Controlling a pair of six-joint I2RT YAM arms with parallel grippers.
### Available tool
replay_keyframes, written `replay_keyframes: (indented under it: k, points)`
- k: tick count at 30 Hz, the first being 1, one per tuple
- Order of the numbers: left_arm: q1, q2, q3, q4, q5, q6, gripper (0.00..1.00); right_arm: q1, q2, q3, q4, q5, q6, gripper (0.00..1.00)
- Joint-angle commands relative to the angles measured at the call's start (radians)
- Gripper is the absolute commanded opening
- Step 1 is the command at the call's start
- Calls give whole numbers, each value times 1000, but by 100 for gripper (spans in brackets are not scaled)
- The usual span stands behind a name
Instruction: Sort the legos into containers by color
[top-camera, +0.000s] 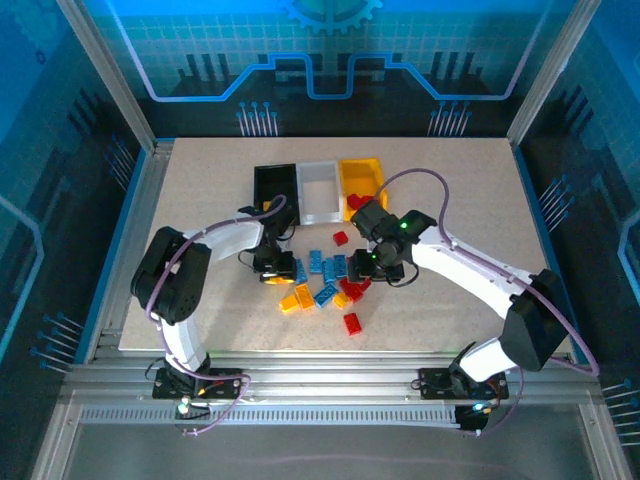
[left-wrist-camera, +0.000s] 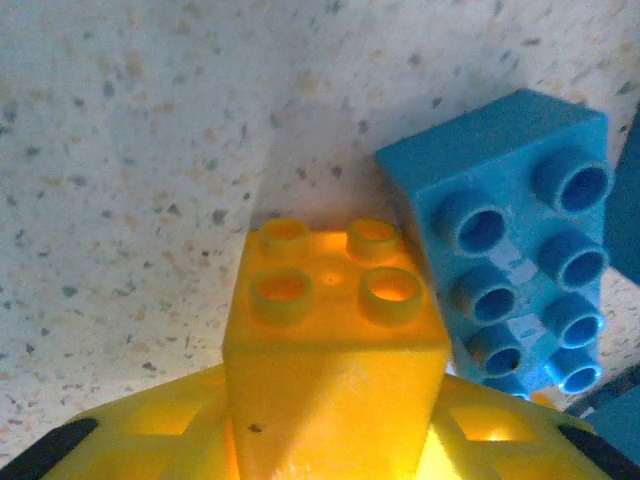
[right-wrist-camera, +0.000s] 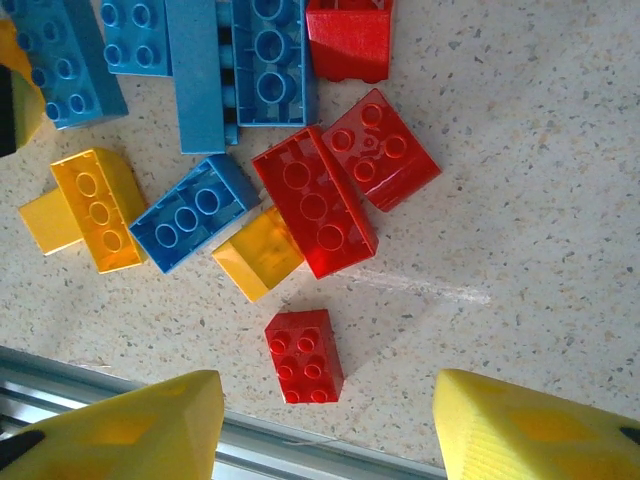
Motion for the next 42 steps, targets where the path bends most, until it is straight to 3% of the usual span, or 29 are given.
replay_keyframes:
  k: [1,3,11,18,30,42]
  points:
    - [-5,17,41,-32,-17,25,35,13,-33,-15,-29,23,-8,59]
    - [-4,10,46,-42,-23,28,31,11,-35,-12,-32,25,-12,59]
    - [32,-73,84,-105,-30,28,31,-4,-66,-26,-34,30,-15,59]
    - [138,-84,315,-199,-46,64,33,-23,-105,-61,-33,30,-10,59]
    - [198,249,804,-299,-59,86,36,-50,-140,-69,-64,32,-20,59]
    - [215,441,981,-344,-80,112,43,-72,-158,-99,-74,31,-5,59]
